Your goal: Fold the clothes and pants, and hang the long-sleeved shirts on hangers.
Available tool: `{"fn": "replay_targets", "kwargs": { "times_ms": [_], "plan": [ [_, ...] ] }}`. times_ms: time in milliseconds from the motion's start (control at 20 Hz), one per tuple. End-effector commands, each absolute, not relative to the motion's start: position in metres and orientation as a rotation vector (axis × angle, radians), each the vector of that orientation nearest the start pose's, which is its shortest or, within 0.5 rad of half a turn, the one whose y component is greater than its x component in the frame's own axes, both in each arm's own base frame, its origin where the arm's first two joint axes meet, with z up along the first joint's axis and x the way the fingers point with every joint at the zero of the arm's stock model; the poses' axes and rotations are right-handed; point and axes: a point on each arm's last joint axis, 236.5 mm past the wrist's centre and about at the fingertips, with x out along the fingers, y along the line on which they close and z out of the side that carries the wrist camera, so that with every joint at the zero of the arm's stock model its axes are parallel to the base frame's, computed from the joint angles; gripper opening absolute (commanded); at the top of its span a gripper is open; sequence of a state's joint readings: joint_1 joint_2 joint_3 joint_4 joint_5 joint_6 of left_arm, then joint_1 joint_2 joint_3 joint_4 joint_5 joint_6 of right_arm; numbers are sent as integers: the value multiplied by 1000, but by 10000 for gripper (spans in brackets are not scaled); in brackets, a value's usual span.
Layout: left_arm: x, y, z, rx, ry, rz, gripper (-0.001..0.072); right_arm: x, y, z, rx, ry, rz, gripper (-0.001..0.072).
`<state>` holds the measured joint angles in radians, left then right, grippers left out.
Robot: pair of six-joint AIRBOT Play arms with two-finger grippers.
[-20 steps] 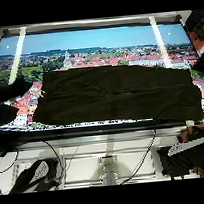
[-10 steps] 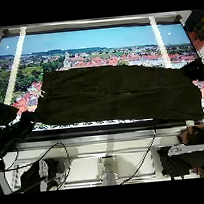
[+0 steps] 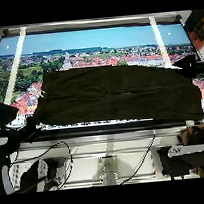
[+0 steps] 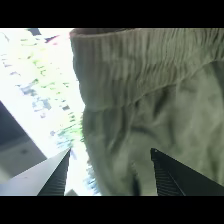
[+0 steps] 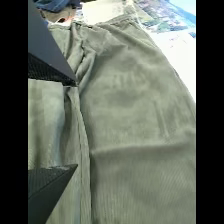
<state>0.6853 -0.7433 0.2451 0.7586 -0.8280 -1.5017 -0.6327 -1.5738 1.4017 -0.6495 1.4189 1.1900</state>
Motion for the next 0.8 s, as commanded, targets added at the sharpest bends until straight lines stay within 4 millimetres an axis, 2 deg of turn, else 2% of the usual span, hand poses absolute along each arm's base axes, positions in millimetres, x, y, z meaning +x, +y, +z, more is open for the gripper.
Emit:
{"fn": "replay_targets", "kwargs": {
  "times_ms": [0, 150, 250, 400, 450, 500, 550, 600, 650, 750],
  "plan": [
    [277, 49, -84, -1243, 825, 337, 556, 436, -65, 60, 859, 1054, 363, 564],
    [283, 44, -101, -1289, 851, 310, 554, 435, -52, 65, 841, 1070, 402, 564],
    [290, 44, -104, -1316, 829, 291, 528, 436, -47, 70, 833, 1069, 422, 564],
    [306, 51, -95, -1278, 763, 243, 326, 439, -45, 78, 830, 1054, 439, 564],
    [310, 54, -90, -1261, 749, 234, 283, 440, -45, 80, 829, 1048, 440, 563],
    [314, 57, -86, -1251, 738, 229, 282, 441, -45, 82, 830, 1041, 441, 563],
    [317, 59, -82, -1244, 730, 221, 200, 441, -44, 83, 835, 1037, 446, 563],
    [320, 60, -77, -1232, 724, 206, 44, 441, -43, 83, 836, 1038, 449, 540],
    [323, 58, -73, -1218, 720, 181, 24, 441, -44, 83, 836, 1040, 448, 403],
    [329, 51, -60, -1212, 716, 120, 23, 441, -44, 83, 833, 1040, 447, 15]
  ]
}}
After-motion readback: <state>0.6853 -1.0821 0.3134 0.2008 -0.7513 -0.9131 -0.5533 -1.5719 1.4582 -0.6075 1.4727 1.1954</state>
